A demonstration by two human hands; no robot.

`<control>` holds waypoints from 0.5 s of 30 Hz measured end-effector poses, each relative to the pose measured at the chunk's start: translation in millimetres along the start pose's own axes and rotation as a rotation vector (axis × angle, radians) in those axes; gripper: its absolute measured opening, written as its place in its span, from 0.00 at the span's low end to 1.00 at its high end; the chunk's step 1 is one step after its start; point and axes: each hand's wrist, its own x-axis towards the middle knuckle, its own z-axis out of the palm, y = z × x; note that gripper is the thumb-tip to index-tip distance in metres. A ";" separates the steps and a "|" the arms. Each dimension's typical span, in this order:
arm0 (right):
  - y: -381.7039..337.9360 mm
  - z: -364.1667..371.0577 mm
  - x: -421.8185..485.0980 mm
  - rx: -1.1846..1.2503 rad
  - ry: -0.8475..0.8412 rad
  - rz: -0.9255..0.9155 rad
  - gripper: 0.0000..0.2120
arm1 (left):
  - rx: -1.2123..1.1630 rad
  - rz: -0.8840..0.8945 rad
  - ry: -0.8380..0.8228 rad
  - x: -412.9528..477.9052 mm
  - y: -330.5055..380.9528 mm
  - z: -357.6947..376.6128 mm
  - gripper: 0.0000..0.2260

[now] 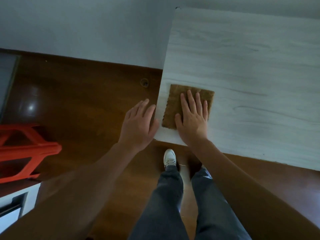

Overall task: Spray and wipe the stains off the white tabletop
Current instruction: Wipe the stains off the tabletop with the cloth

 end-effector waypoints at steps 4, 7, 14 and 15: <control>-41.5 13.8 2.8 -0.030 -0.012 -0.058 0.30 | -0.049 -0.004 0.047 11.9 -9.0 -7.3 0.23; -50.4 25.4 -20.5 -0.042 -0.039 -0.148 0.29 | -0.058 -0.018 0.048 26.1 -10.3 -12.9 0.23; -1.0 21.3 -77.6 -0.014 -0.062 -0.129 0.28 | -0.055 0.090 -0.007 62.1 25.1 -8.6 0.24; 12.5 18.0 -83.9 -0.014 -0.050 -0.081 0.29 | -0.052 0.113 -0.020 66.7 33.1 -6.2 0.24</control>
